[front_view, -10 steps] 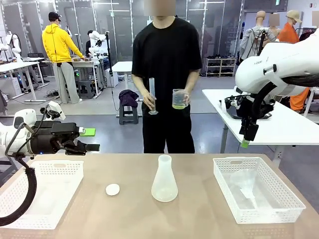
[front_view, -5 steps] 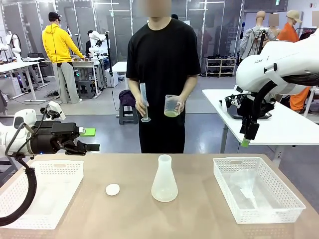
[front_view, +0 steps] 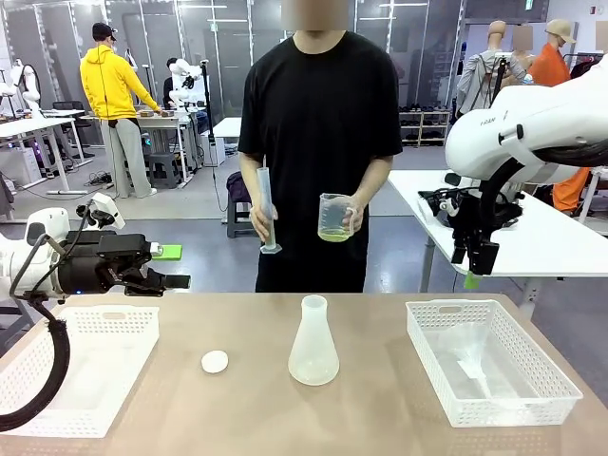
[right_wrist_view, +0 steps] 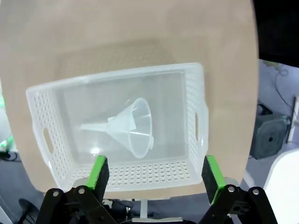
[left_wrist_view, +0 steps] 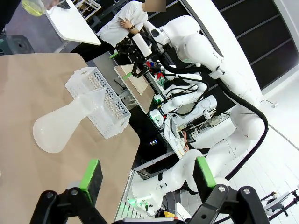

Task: Prepare the solutions needed for the experiment.
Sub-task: Pick up the Plastic Funnel and insert it into the Big flask.

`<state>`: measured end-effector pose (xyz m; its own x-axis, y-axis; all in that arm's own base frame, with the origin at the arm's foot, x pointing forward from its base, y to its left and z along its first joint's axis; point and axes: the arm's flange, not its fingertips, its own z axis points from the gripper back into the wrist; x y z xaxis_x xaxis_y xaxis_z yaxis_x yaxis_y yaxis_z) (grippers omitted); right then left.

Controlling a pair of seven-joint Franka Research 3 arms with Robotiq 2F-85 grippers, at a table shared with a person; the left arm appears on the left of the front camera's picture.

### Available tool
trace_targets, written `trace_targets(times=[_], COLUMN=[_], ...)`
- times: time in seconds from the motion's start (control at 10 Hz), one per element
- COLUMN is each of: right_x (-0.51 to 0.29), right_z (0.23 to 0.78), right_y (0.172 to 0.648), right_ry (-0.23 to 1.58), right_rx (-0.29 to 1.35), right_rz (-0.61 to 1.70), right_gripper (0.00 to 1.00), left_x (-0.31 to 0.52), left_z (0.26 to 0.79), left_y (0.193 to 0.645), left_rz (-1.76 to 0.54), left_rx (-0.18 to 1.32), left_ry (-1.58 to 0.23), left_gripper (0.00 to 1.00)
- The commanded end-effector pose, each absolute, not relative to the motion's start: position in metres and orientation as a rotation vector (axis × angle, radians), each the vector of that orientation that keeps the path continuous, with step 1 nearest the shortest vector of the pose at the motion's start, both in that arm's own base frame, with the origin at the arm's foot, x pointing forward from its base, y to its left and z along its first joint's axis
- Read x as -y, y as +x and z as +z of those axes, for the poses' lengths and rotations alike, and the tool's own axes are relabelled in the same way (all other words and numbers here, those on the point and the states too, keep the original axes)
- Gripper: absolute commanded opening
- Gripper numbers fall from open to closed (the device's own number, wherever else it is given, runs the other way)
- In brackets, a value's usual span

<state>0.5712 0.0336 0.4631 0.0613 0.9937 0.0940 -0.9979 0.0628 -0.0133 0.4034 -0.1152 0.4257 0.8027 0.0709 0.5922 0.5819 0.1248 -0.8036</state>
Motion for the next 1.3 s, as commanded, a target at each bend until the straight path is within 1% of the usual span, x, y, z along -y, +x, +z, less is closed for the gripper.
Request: trace_targets(times=[0.0,0.7,1.2], right_x=[-0.025,-0.022,-0.026], right_z=[0.453,0.389,0.356], right_y=[0.570,0.568,0.566], right_ry=[0.045,0.160,0.228], right_rx=[0.055,-0.039,-0.109], right_rz=[1.560,1.526,1.537], right_gripper=[1.00,1.00,1.00], left_x=[0.117,0.117,0.117], left_z=[0.427,0.427,0.427], left_y=[0.404,0.404,0.404], left_rz=[-0.395,-0.395,-0.395], left_rx=[0.570,0.570,0.570], left_ry=[-1.438,-1.438,-1.438], left_gripper=[1.00,1.00,1.00])
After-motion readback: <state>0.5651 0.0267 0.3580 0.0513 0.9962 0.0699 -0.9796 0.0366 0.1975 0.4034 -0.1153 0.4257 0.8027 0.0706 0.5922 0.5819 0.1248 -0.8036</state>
